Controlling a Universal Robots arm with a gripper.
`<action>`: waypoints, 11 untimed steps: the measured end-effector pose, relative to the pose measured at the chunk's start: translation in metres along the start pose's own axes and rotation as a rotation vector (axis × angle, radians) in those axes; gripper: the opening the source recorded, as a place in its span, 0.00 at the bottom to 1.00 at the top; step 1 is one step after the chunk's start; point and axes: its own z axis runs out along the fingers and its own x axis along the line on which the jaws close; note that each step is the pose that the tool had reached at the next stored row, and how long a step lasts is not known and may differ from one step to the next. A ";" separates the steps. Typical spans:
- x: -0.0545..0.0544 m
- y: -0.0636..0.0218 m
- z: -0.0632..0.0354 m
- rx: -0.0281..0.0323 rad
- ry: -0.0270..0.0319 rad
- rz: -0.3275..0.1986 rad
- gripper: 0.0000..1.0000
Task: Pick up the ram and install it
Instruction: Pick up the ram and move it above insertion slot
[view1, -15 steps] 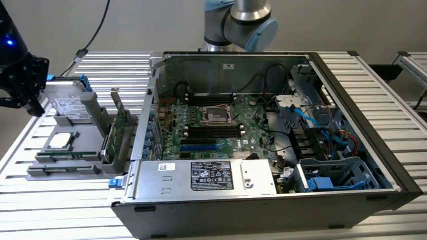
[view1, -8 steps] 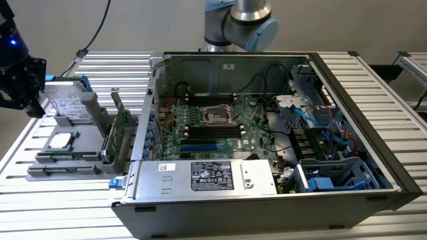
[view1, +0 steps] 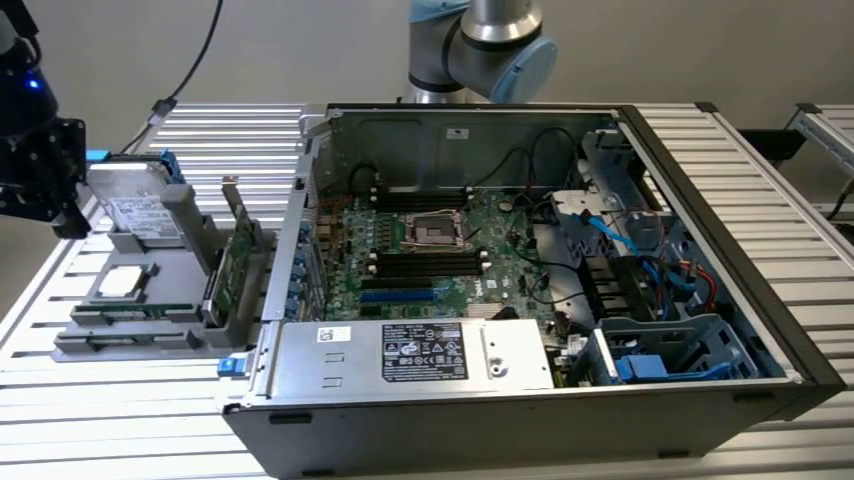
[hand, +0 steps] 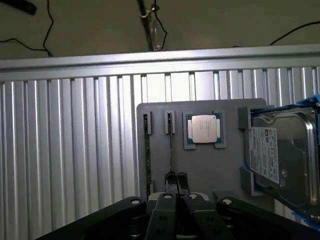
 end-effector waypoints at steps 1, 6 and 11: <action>0.000 -0.0001 0.0005 0.0005 0.0016 -0.018 0.10; 0.000 -0.0003 0.0031 0.0026 0.0097 -0.109 0.10; 0.000 0.0002 0.0035 0.0030 0.0114 -0.127 0.11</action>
